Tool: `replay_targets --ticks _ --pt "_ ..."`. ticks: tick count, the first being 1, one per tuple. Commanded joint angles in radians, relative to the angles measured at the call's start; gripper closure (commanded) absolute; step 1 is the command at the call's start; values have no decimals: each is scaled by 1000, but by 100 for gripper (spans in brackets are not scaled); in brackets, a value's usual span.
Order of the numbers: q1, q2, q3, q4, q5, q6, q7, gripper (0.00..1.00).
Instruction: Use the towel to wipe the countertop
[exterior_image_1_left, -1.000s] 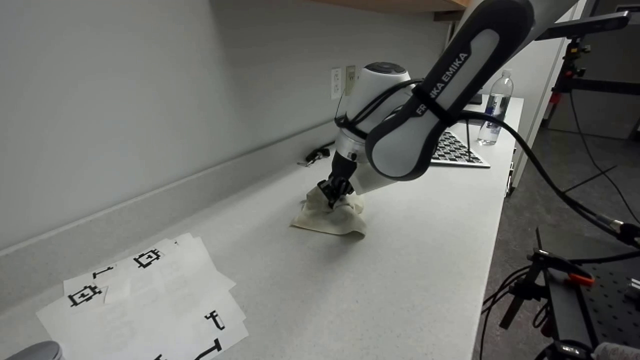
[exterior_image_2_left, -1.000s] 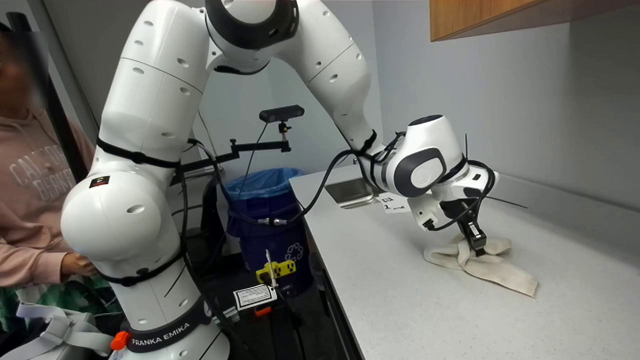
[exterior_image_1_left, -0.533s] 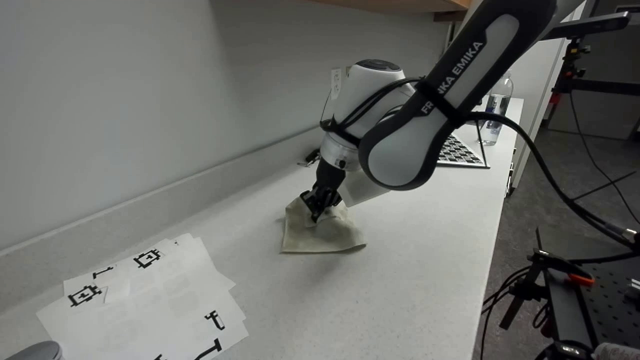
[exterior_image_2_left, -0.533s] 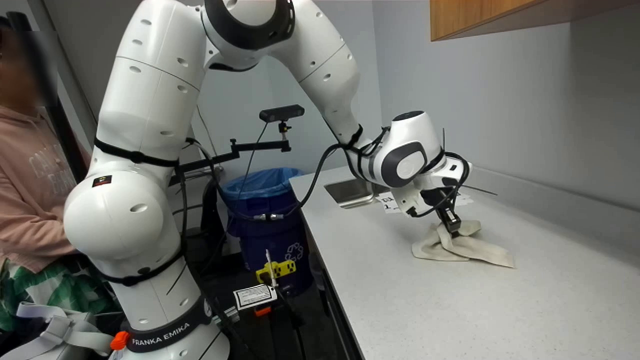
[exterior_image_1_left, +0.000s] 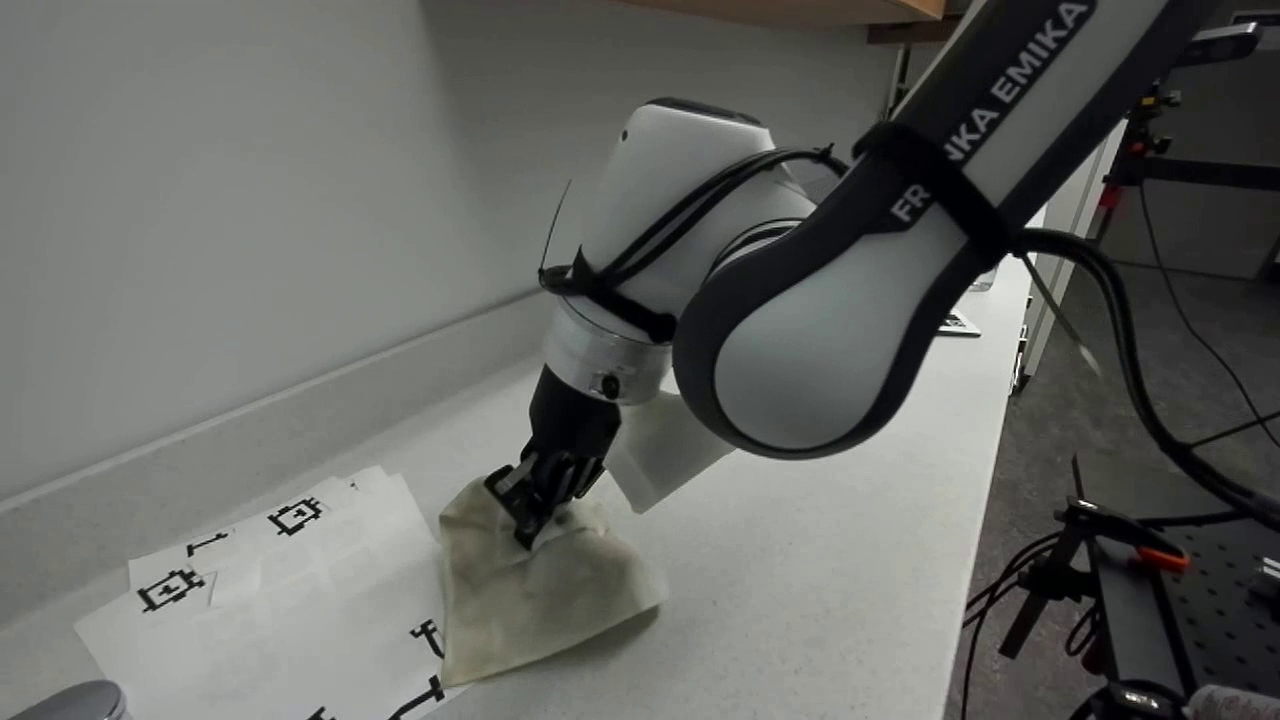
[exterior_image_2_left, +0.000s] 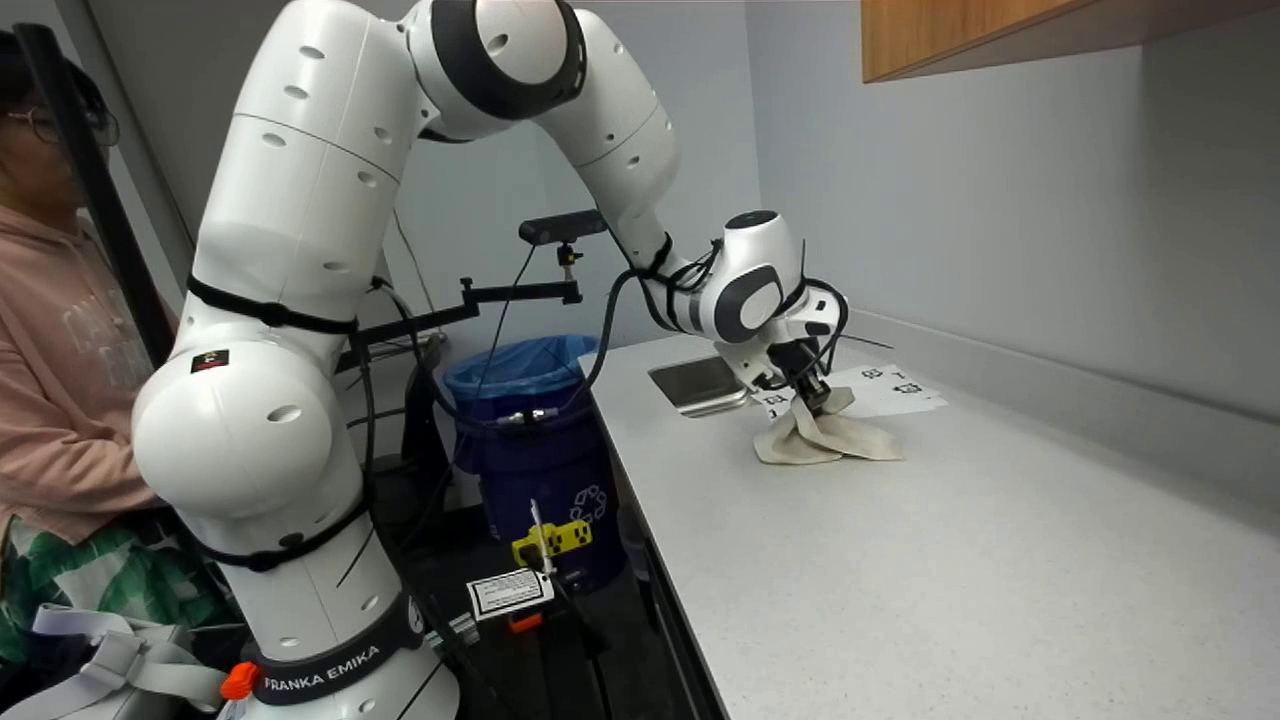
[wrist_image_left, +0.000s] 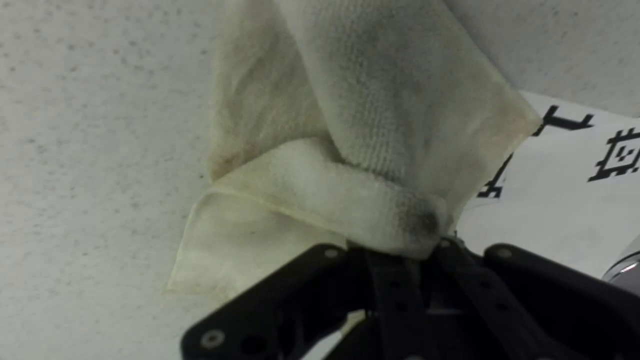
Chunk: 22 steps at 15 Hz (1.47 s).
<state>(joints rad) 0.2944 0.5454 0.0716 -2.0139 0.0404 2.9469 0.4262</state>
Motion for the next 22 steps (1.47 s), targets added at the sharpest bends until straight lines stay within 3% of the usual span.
replay_targets --ticks 1,8,19,22 --pt "-16 6 13 9 28 -48 -63 98" --pt "-83 10 -16 -54 50 -30 -70 98" --pt "-158 -98 -184 -249 134 94 -8 98" --pt "-173 -123 -202 -280 159 100 -3 98"
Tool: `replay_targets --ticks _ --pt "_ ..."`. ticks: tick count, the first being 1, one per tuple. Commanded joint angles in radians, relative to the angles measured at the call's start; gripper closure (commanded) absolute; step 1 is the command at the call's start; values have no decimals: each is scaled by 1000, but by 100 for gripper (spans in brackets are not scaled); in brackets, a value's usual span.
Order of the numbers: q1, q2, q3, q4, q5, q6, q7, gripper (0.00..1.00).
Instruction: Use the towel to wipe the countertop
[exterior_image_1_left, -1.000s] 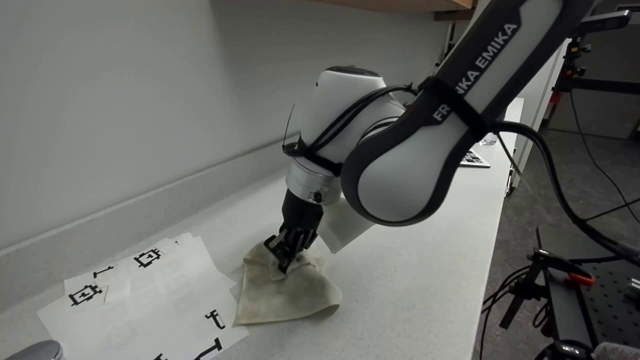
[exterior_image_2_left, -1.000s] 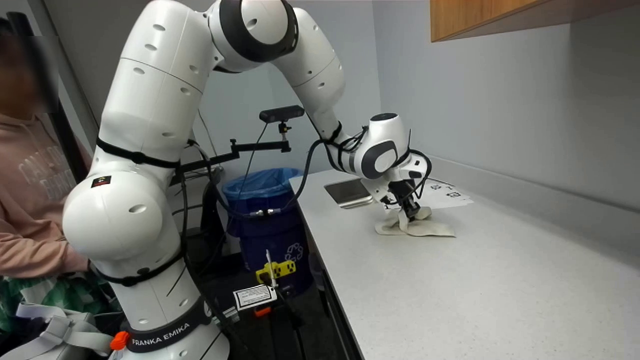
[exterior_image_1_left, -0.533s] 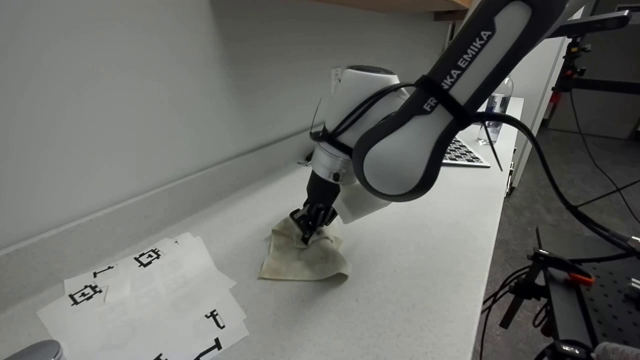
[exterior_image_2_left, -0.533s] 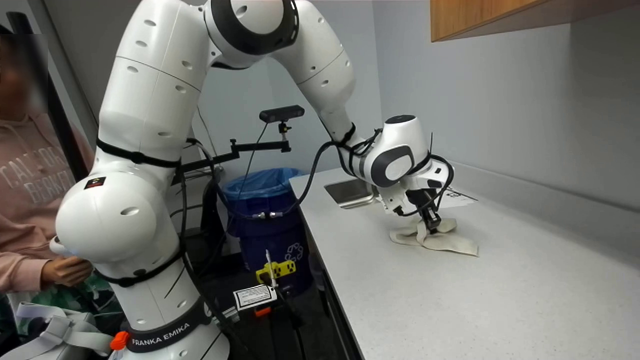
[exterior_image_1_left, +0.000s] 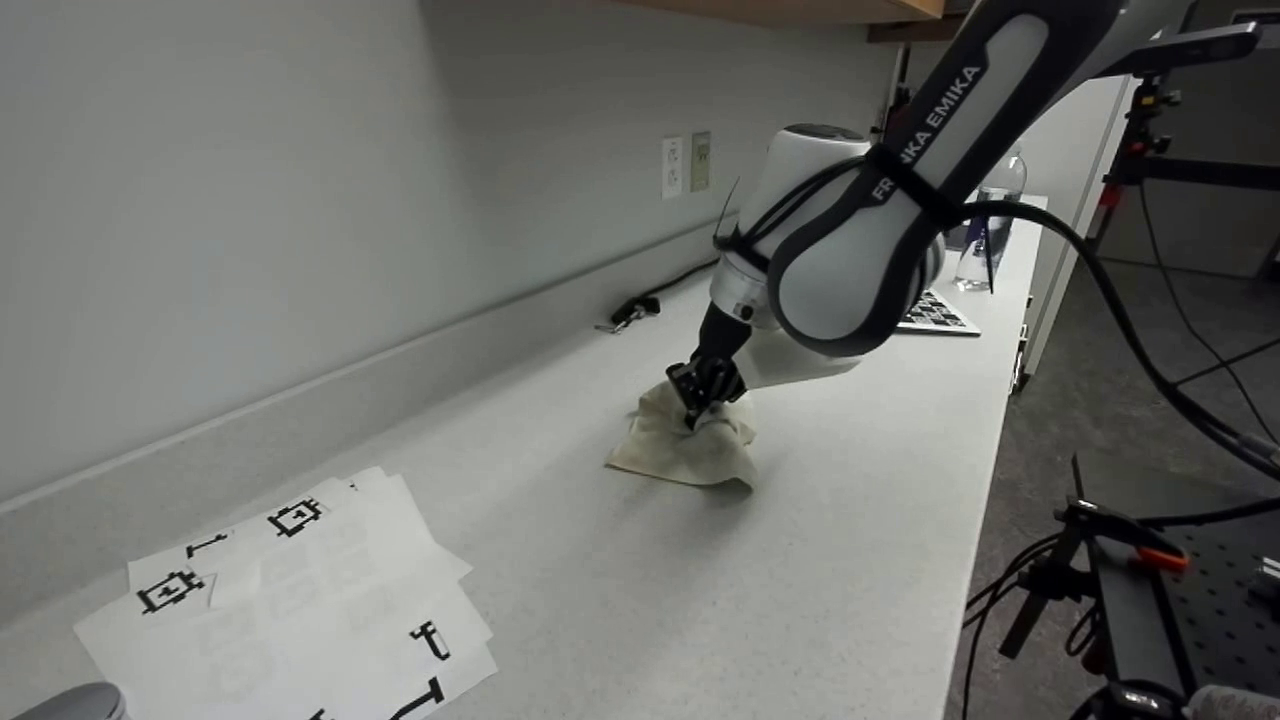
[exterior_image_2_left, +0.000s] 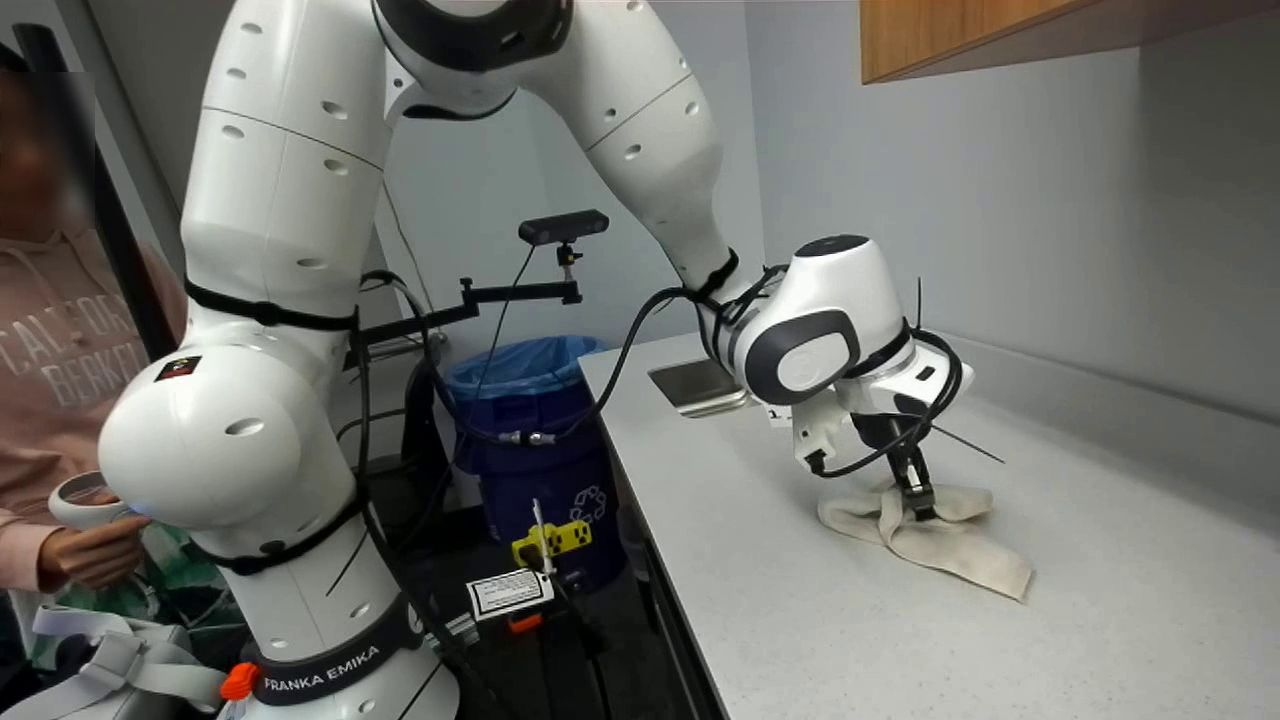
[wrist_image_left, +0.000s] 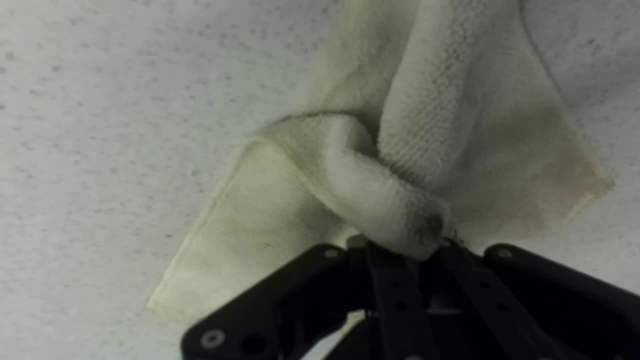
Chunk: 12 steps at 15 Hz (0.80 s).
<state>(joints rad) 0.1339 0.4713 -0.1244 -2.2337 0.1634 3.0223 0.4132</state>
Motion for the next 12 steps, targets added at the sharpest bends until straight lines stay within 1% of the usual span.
replay_targets --ticks 1,3,6,9,12 --pt "-14 -53 -6 -62 41 20 10 98" --pt "-7 -48 3 -46 42 6 9 98" --pt "15 -18 38 8 32 -20 1 98" --pt "45 10 94 62 25 -39 -11 98" --pt "72 38 167 117 23 -61 -32 98"
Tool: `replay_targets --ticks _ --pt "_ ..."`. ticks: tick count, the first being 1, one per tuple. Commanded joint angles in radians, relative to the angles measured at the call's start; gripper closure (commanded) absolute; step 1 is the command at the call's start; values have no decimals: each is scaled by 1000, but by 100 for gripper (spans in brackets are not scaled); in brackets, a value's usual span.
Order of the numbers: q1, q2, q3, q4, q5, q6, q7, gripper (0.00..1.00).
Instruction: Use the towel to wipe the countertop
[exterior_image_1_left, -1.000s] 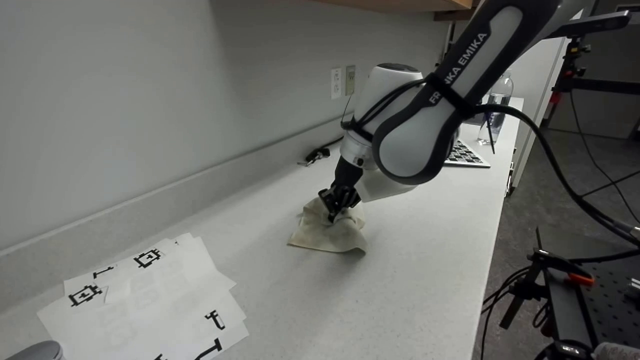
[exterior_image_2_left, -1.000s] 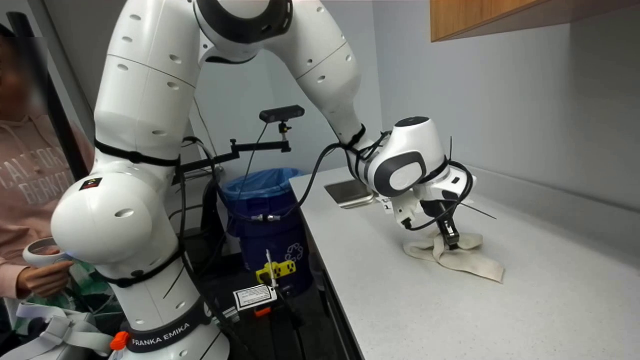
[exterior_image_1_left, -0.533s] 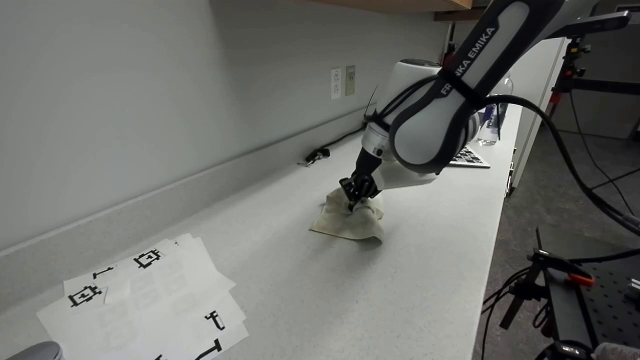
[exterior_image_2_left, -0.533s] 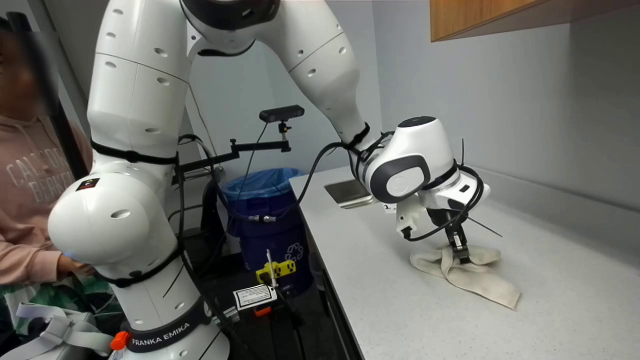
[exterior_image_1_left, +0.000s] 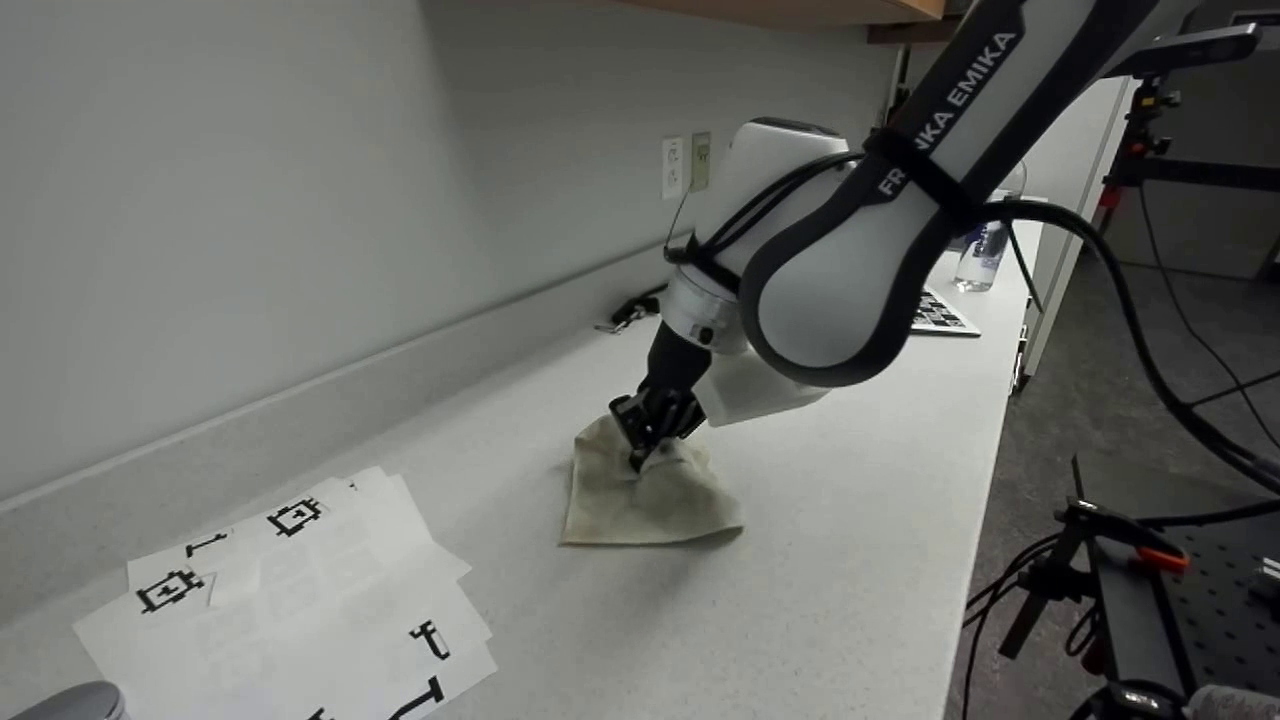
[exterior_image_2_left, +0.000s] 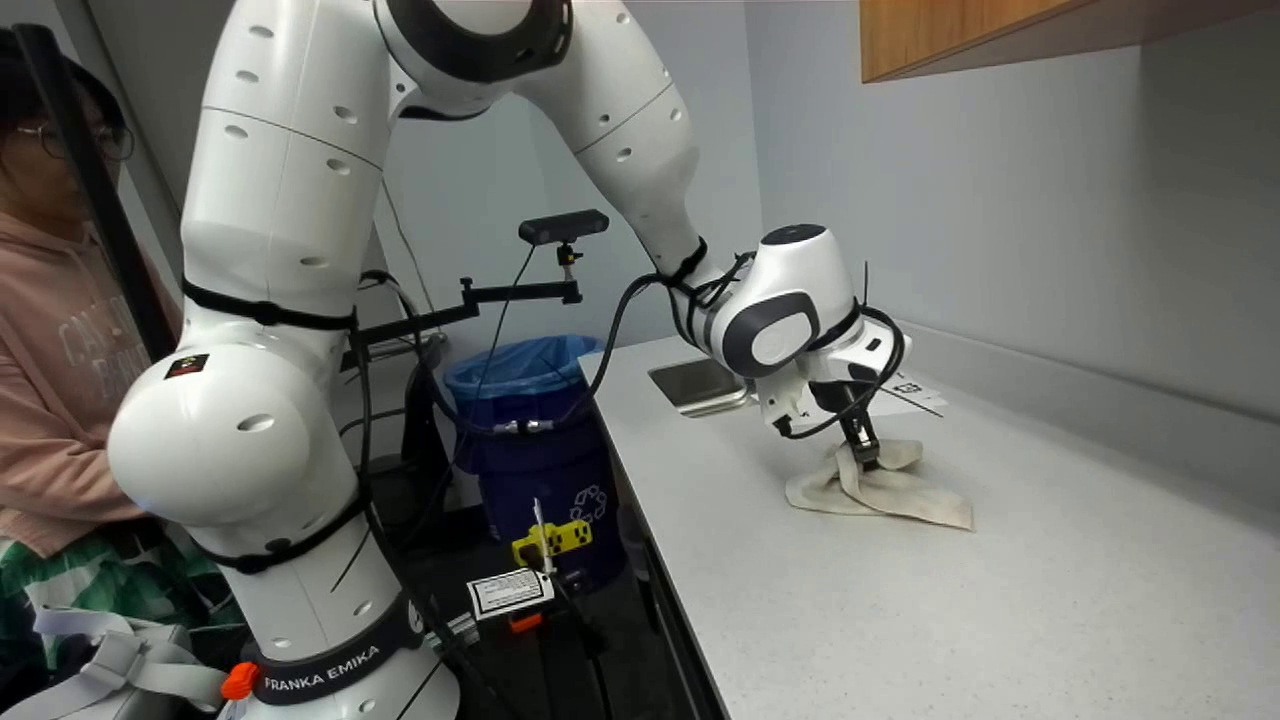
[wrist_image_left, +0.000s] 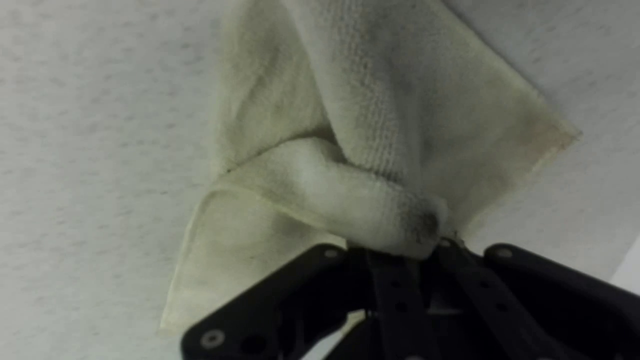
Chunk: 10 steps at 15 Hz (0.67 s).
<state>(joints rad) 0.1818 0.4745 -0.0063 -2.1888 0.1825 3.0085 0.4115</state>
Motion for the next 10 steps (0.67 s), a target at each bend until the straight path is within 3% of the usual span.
replay_targets --ticks 1,4,10 --pt "29 43 80 88 6 -58 -43 98" --pt "49 65 131 131 1 -88 -69 98" --pt "49 80 80 135 -13 -109 -77 98"
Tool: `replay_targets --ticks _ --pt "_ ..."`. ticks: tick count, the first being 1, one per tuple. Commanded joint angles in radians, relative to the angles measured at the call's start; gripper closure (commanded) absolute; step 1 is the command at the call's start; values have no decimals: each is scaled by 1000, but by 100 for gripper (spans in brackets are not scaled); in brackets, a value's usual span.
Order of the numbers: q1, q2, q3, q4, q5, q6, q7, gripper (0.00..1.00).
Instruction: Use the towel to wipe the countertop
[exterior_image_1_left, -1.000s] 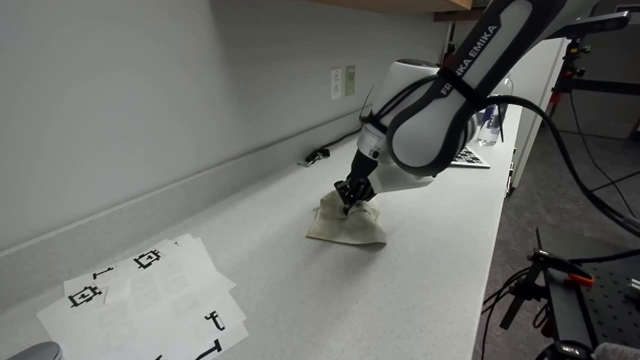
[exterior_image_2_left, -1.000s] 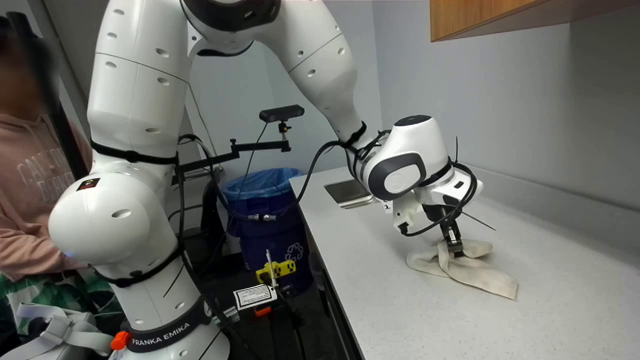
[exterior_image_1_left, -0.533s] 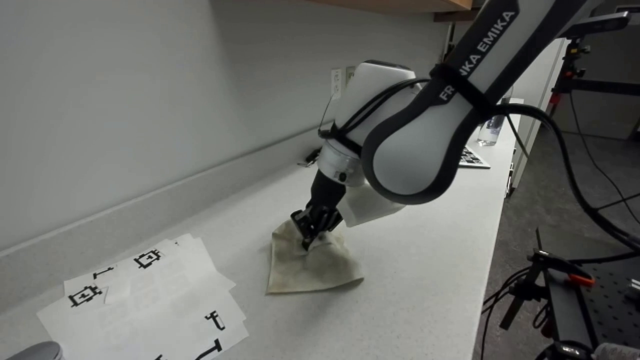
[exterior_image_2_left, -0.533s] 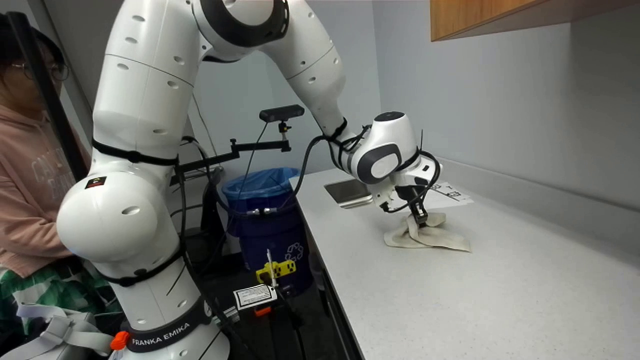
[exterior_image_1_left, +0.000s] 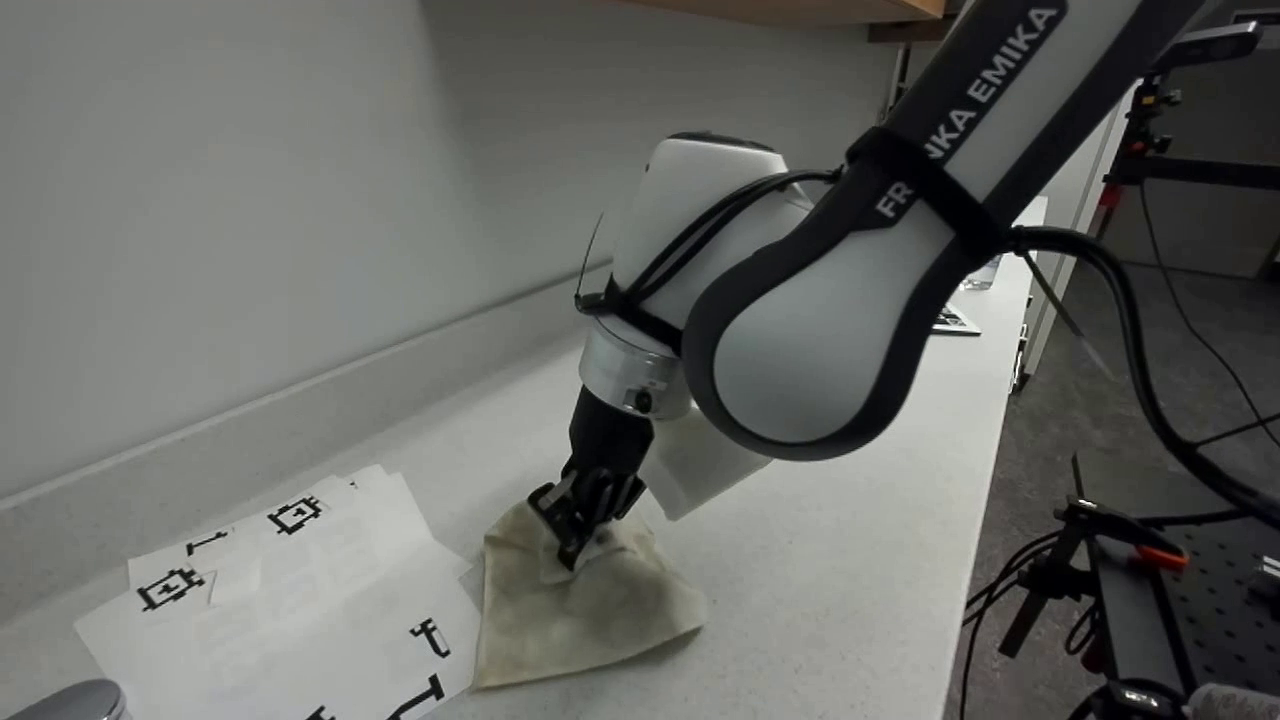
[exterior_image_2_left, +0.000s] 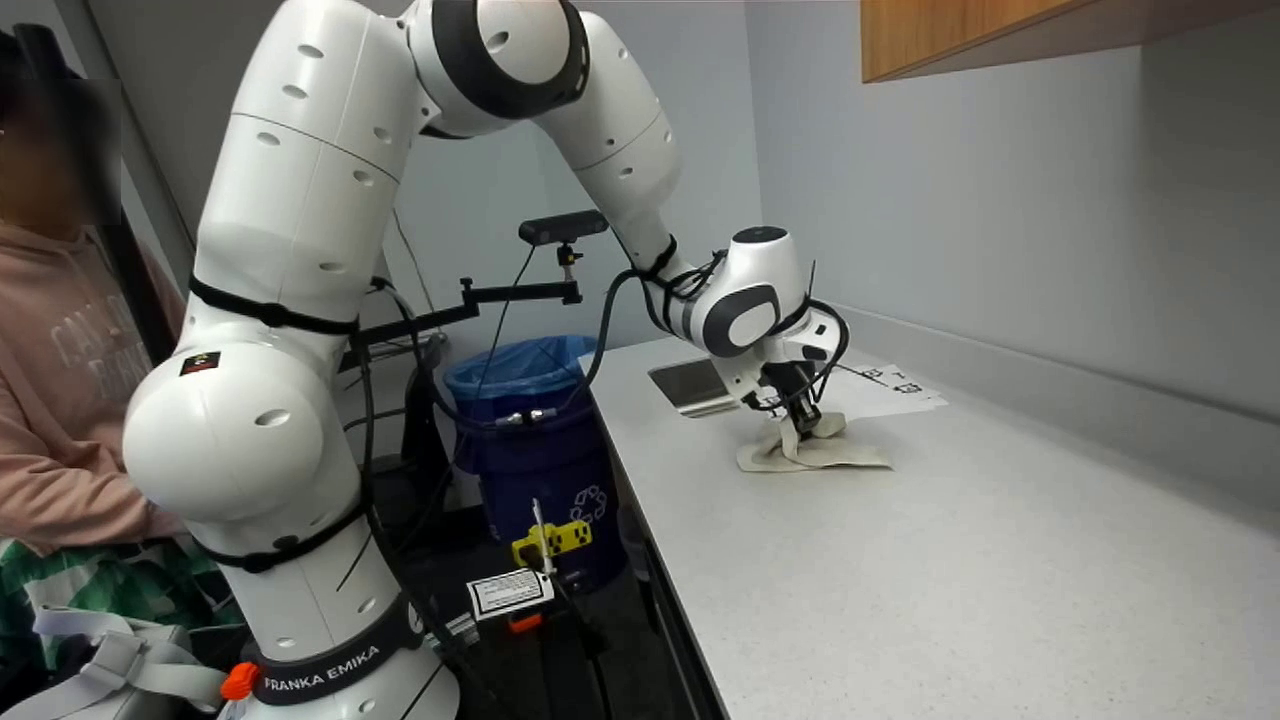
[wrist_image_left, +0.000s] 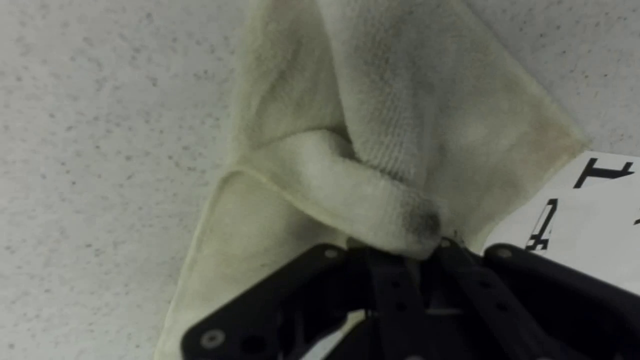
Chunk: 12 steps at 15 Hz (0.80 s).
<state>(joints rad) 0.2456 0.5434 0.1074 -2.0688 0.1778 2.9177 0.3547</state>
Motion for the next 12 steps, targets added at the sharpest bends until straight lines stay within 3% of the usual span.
replay_targets --ticks 1,8,12 --pt "-23 7 -50 5 -4 -9 -15 98" --pt "-88 -42 -156 -77 22 49 20 98" --pt "-147 -62 -159 -112 53 76 20 98"
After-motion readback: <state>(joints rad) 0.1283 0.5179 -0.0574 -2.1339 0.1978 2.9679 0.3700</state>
